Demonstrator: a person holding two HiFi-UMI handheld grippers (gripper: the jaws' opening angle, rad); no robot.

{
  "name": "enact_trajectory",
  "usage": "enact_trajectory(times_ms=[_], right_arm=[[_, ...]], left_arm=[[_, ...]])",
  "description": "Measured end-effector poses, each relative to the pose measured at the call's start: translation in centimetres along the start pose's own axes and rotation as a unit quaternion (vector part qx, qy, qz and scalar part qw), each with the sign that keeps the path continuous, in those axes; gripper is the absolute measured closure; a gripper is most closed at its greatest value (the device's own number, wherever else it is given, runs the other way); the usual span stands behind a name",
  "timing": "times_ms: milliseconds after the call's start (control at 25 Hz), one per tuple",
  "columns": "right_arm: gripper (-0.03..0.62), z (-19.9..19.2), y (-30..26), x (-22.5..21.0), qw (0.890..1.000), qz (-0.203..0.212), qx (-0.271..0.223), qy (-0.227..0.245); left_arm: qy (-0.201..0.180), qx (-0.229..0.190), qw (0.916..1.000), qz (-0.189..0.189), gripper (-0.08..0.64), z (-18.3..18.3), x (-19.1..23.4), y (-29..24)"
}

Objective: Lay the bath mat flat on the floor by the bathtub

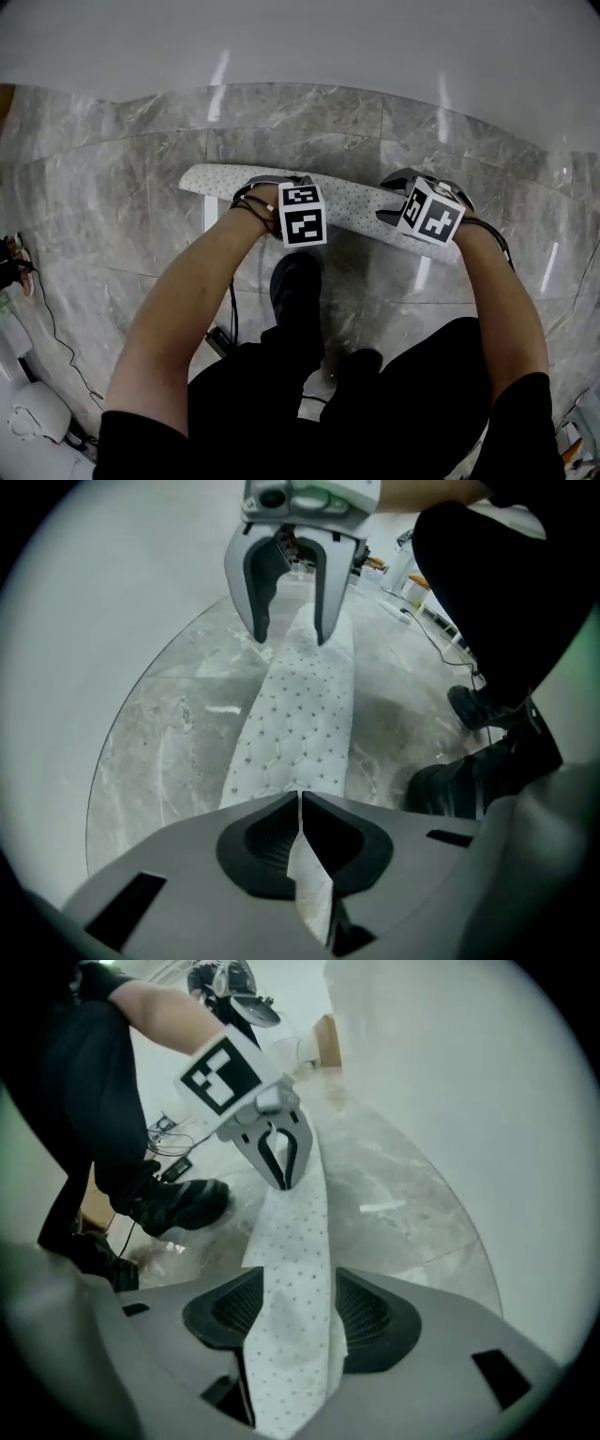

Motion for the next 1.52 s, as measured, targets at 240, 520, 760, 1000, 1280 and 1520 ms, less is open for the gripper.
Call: enact_trajectory(times_ms=[240,520,760,1000,1280,1520], right_arm=[[0.287,-4.4,-3.1,-0.3,0.997,-0.029,0.073,-0.009],[0.383,-3.0,-1.3,-1.5,0.996,-0.061,0.048,0.034],[0.441,-2.2,-0.5,-1.4,0.985,-0.086,0.073,0.128],[0.462,-1.7,0.0,-1.4,0.983,-0.099,0.066,0.138],[0.472,-1.3,0.0,0.1,0.988,-0.069,0.045,0.129],[0.477,-1.6,-1.0,4.2,0.990,0.019,0.037,0.137]], left_arm=[[-0.017,-0.001,0.9998,0.007,0.531,0.3,0.0,0.3],[-0.012,-0.025,0.9971,0.070,0.404,1.1,3.4,2.0],[0.040,-0.017,0.9962,0.075,0.275,0.9,5.2,2.3],[-0.009,0.019,0.9966,0.080,0.395,1.2,4.8,2.1],[-0.029,0.032,0.9964,0.074,0.542,1.2,4.9,2.4],[-0.013,0.029,0.9980,0.055,0.290,0.9,4.2,2.1]])
Point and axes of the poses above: the fingertips, and each gripper's own axes: y backward along the fingers, x to its left, z out of its top, the point moved 1 cm from there along y, backward along the fingers, and after that the axes turned 14 degrees about -x, right-handed, at the moved point
